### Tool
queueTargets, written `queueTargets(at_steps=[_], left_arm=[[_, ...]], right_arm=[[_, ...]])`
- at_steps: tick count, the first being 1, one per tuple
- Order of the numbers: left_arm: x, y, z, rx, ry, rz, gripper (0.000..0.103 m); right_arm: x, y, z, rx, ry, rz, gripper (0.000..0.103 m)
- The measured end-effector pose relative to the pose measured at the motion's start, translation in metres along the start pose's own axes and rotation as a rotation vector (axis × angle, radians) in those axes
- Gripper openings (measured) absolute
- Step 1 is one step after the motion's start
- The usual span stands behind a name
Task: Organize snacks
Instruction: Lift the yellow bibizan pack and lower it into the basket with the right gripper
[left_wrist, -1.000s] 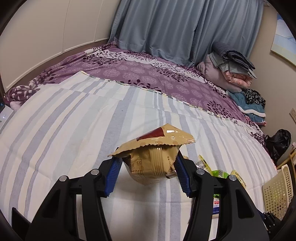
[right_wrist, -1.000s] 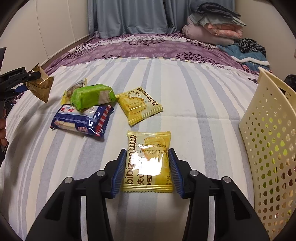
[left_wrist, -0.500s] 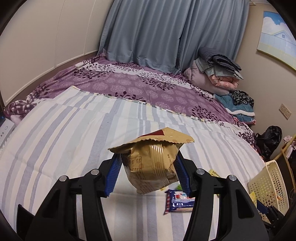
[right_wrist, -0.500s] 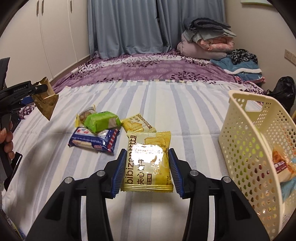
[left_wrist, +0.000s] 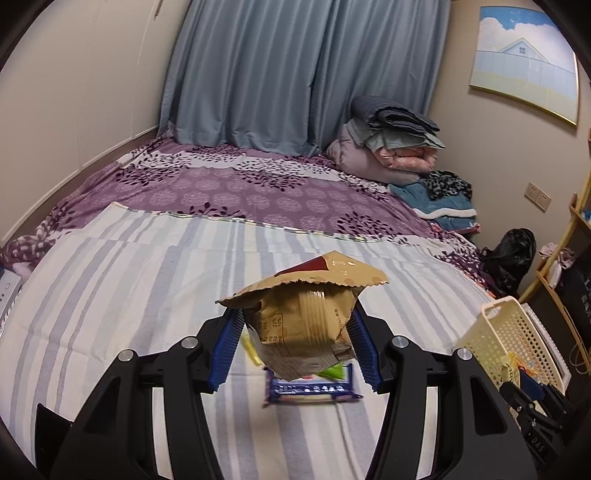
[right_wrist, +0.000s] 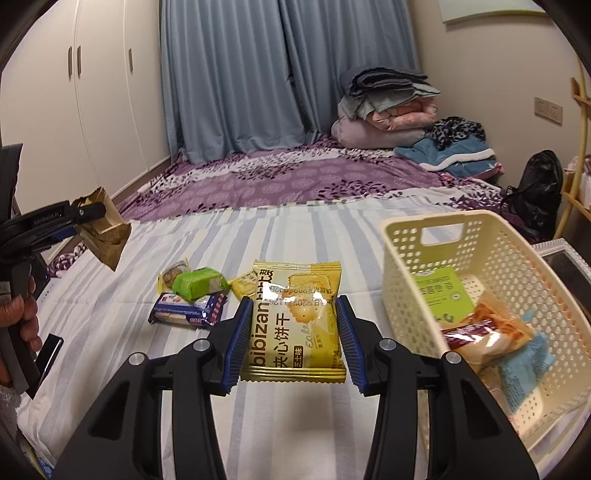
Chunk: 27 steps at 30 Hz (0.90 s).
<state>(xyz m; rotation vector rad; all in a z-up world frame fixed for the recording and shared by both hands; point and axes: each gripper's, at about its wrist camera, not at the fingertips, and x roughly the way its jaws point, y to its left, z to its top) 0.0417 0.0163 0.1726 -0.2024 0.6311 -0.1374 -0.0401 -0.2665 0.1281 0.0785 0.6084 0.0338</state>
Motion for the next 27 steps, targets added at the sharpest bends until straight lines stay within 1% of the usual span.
queueTargets(at_steps=[6,15,22,27], left_arm=[[-0.011,-0.037,-0.005,0.045,-0.003,-0.046,0.057],[-0.017,-0.092,-0.011,0.118,0.003,-0.118,0.057],[-0.018,-0.128,-0.016,0.172,0.01,-0.161,0.057],[-0.018,-0.149,-0.019,0.206,0.018,-0.187,0.057]], right_arm=[[-0.021,-0.033,-0.003,0.068,-0.04,-0.049,0.046],[-0.043,-0.092,-0.011,0.168,-0.075,-0.138,0.046],[-0.052,-0.131,-0.021,0.233,-0.079,-0.193,0.046],[-0.051,-0.147,-0.03,0.267,-0.069,-0.216,0.046]])
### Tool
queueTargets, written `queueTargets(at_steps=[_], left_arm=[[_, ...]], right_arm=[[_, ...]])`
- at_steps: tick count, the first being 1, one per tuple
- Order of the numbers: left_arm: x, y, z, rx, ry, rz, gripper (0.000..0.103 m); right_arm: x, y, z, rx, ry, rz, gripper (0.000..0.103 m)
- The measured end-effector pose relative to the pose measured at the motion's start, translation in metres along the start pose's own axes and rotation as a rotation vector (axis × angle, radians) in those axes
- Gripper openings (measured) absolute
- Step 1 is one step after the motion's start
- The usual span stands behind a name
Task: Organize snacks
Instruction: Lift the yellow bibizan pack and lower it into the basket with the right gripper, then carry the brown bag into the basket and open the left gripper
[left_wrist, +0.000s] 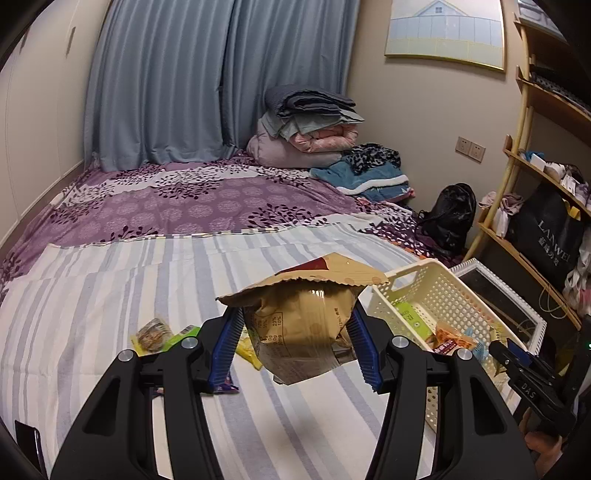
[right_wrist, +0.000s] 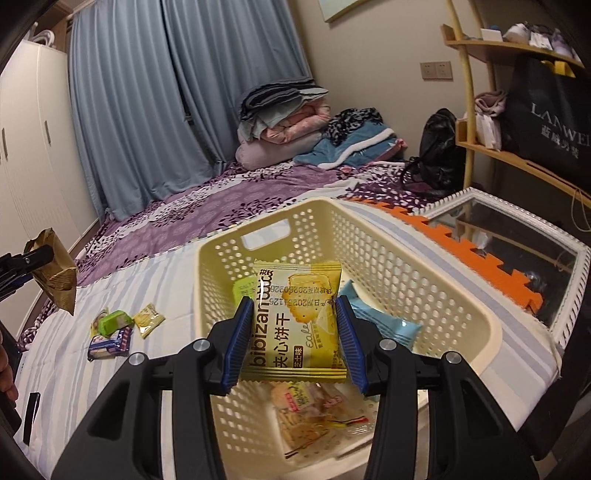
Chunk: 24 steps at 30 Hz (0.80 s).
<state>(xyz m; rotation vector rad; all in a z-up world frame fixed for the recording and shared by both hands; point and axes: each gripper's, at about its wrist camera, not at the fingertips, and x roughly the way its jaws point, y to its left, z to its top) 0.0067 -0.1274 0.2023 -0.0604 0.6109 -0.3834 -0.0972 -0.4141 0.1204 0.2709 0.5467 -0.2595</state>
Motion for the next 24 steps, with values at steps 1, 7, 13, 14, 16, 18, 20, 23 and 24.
queueTargets(at_steps=[1,7,13,14,16,18,20,23,24], left_arm=[[0.001,-0.004,0.001,0.006,0.001,-0.004,0.057],[0.004,-0.02,0.003,0.034,0.004,-0.032,0.057],[0.006,-0.031,0.004,0.053,0.007,-0.055,0.057],[0.006,-0.032,0.004,0.055,0.008,-0.058,0.057],[0.007,-0.036,0.005,0.06,0.012,-0.066,0.057],[0.009,-0.038,0.006,0.063,0.015,-0.075,0.057],[0.009,-0.041,0.005,0.069,0.015,-0.079,0.057],[0.011,-0.047,0.005,0.077,0.02,-0.092,0.057],[0.013,-0.049,0.005,0.081,0.023,-0.098,0.057]], right_arm=[[0.001,-0.003,-0.001,0.005,0.003,-0.003,0.046],[0.003,-0.013,-0.001,0.021,0.004,-0.019,0.047],[0.003,-0.021,-0.001,0.044,0.002,-0.034,0.048],[0.003,-0.023,-0.001,0.049,0.0,-0.039,0.048],[0.002,-0.025,0.0,0.06,-0.005,-0.045,0.058],[0.001,-0.026,0.0,0.064,-0.016,-0.055,0.066],[0.001,-0.029,0.0,0.069,-0.018,-0.058,0.066],[0.0,-0.031,-0.001,0.077,-0.019,-0.064,0.066],[0.001,-0.032,-0.002,0.079,-0.018,-0.067,0.066]])
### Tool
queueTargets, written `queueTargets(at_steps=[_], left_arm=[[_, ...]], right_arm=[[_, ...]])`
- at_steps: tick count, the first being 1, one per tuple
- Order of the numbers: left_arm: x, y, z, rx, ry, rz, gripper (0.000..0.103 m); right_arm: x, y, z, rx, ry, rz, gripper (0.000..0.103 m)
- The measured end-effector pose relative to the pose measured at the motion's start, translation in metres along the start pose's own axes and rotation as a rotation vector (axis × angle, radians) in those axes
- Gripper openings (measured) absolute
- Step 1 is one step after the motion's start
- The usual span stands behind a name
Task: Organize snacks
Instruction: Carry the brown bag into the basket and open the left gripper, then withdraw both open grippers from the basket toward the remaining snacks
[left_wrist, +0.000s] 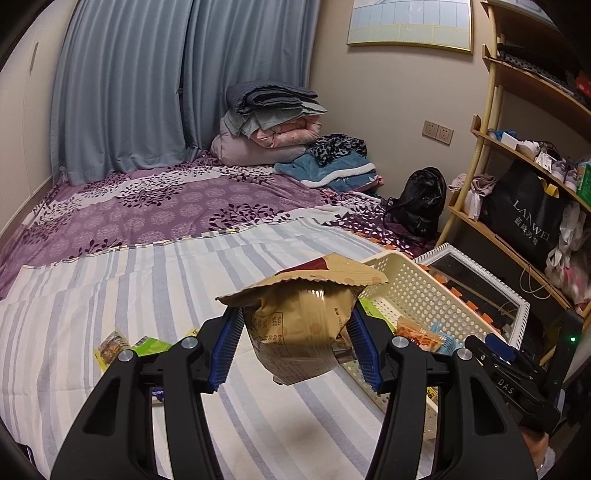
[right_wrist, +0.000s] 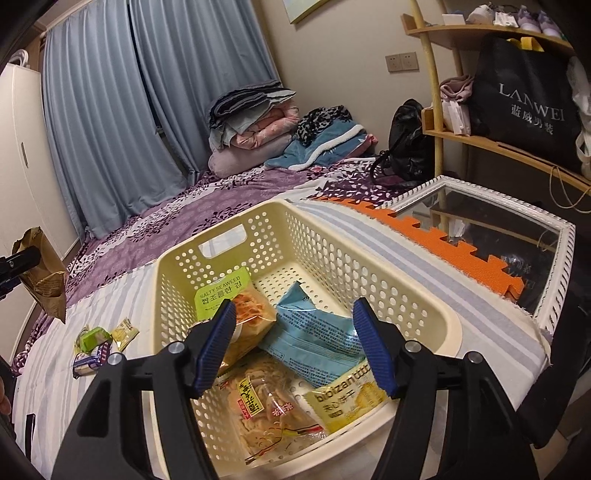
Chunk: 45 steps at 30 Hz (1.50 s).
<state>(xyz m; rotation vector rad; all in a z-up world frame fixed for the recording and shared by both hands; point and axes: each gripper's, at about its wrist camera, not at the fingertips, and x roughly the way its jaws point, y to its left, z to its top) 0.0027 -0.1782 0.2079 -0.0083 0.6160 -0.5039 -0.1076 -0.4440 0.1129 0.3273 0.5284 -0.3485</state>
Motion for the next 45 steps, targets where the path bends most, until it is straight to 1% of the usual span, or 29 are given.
queueTargets(at_steps=[8,23,27,28,29,31,37,45], left_arm=[[0.014,-0.03,-0.002,0.034,0.028,-0.063,0.057],[0.035,-0.113,-0.019,0.139,0.09,-0.228,0.057],[0.043,-0.129,-0.027,0.157,0.126,-0.278,0.057],[0.046,-0.132,-0.029,0.16,0.137,-0.29,0.06],[0.05,-0.134,-0.032,0.163,0.153,-0.305,0.073],[0.054,-0.135,-0.036,0.154,0.167,-0.31,0.096],[0.06,-0.128,-0.04,0.135,0.185,-0.277,0.096],[0.058,-0.108,-0.04,0.111,0.187,-0.239,0.097]], right_arm=[[-0.003,-0.009,-0.002,0.007,-0.012,-0.025,0.066],[-0.009,-0.023,-0.001,0.026,-0.04,-0.066,0.066],[-0.011,-0.028,0.0,0.036,-0.049,-0.081,0.066],[-0.012,-0.03,0.0,0.039,-0.05,-0.084,0.066],[-0.012,-0.031,0.0,0.042,-0.052,-0.089,0.066],[-0.013,-0.034,0.001,0.046,-0.054,-0.095,0.066],[-0.013,-0.036,0.001,0.058,-0.055,-0.103,0.066],[-0.014,-0.019,0.001,0.026,-0.054,-0.078,0.066]])
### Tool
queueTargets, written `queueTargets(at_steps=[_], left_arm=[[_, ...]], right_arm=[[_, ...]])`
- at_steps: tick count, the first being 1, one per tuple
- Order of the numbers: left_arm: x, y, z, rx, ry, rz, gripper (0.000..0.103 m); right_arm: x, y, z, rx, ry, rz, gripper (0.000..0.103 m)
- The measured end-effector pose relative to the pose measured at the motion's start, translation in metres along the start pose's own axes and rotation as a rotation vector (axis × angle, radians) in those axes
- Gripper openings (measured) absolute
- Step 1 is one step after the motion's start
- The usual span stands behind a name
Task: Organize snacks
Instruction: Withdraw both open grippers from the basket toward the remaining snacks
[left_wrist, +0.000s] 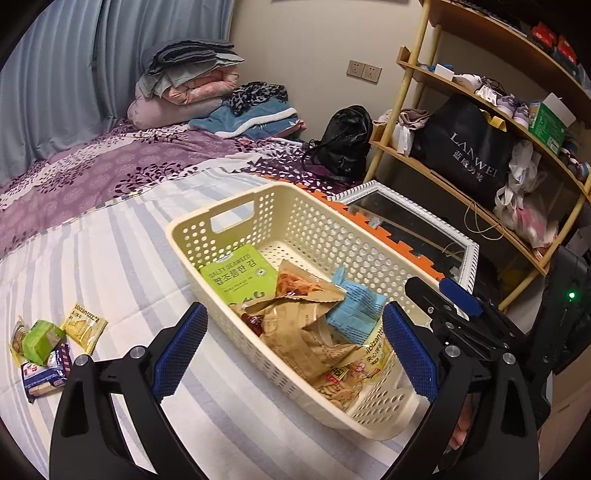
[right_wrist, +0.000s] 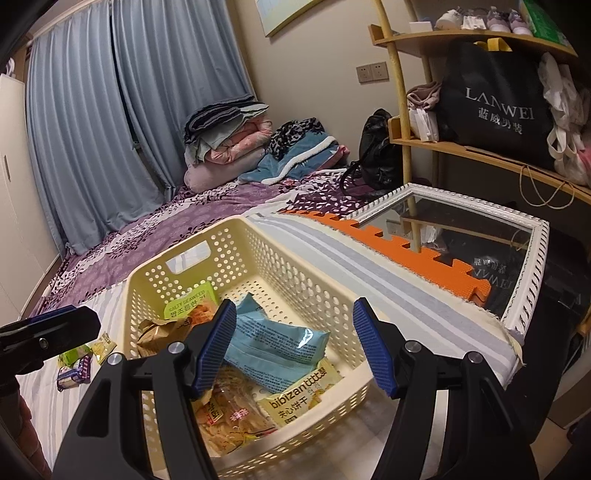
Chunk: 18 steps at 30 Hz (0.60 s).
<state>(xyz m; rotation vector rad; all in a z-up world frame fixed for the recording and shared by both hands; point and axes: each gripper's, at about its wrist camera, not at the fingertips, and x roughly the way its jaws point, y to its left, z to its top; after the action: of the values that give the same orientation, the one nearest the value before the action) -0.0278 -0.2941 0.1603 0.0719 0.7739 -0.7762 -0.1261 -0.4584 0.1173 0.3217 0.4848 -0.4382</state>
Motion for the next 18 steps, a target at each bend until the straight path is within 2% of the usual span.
queueTargets(at_steps=[18], left_arm=[[-0.026,0.041,-0.006,-0.037,-0.034,0.073,0.099]], right_arm=[[-0.011,0.05,-0.003,-0.089,0.0,0.073,0.069]])
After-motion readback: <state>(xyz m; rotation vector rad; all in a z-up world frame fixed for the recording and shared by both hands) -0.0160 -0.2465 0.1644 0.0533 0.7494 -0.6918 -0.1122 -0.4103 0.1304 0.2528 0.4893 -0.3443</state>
